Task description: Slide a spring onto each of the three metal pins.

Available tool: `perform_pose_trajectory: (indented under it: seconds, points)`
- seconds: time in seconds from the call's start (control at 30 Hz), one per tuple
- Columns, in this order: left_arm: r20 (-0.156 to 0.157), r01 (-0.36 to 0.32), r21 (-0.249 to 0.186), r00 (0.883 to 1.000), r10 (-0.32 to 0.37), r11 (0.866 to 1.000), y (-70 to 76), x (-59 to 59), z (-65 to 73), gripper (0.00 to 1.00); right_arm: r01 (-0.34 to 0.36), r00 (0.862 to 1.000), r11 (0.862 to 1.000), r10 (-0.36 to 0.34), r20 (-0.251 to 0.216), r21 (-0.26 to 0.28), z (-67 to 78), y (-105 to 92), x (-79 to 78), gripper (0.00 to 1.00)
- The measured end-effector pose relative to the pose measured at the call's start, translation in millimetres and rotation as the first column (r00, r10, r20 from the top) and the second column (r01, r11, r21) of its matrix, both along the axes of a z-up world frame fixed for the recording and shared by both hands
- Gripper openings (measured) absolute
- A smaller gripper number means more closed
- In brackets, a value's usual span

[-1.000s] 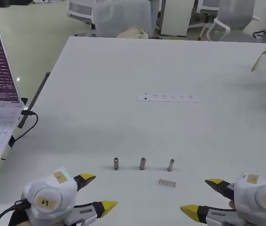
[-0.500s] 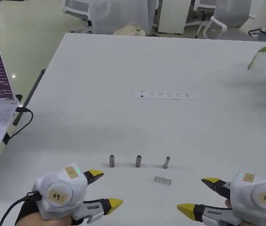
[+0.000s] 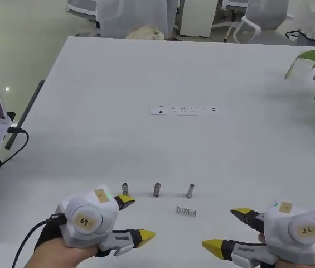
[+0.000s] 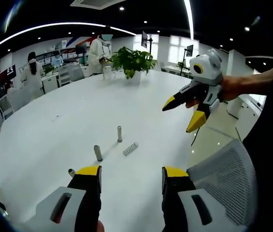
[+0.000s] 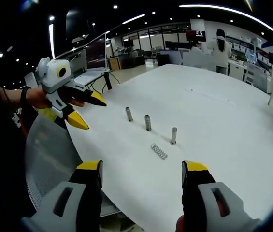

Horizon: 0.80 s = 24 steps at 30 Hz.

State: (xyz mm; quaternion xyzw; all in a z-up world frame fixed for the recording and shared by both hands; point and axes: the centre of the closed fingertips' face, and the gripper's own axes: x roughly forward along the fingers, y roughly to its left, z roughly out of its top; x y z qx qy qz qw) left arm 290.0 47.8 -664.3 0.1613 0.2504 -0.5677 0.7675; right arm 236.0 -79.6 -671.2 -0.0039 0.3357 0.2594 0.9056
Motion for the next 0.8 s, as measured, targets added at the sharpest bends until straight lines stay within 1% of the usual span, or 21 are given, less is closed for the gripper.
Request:
perform_pose_trajectory:
  seconds: [0.2,0.37,0.6,0.7,0.8]
  points:
    - [-0.008,0.033,0.011,0.999,-0.033,0.999,-9.4,-3.8,-5.5,0.45,0.0,1.0,1.0,0.0,-0.005,0.001,-0.8,-1.9,-1.8,0.65]
    - [-0.013,0.051,0.015,0.999,-0.05,0.999,-16.8,-3.9,-8.0,0.45,-0.004,1.0,1.0,0.004,-0.006,0.001,0.2,-2.4,-1.7,0.65]
    - [-0.01,0.085,0.016,0.996,-0.085,0.996,-33.8,-2.3,-8.6,0.44,-0.011,1.0,1.0,0.011,-0.004,-0.004,1.7,-2.0,0.4,0.67]
    - [-0.01,0.106,0.024,0.994,-0.106,0.994,-41.6,-1.2,-11.9,0.44,-0.014,1.0,1.0,0.014,-0.001,-0.003,2.6,-2.4,0.7,0.67]
    - [-0.017,0.121,0.03,0.993,-0.121,0.992,-48.4,-0.7,-16.8,0.44,-0.014,1.0,1.0,0.014,-0.002,-0.005,2.8,-3.9,0.2,0.67]
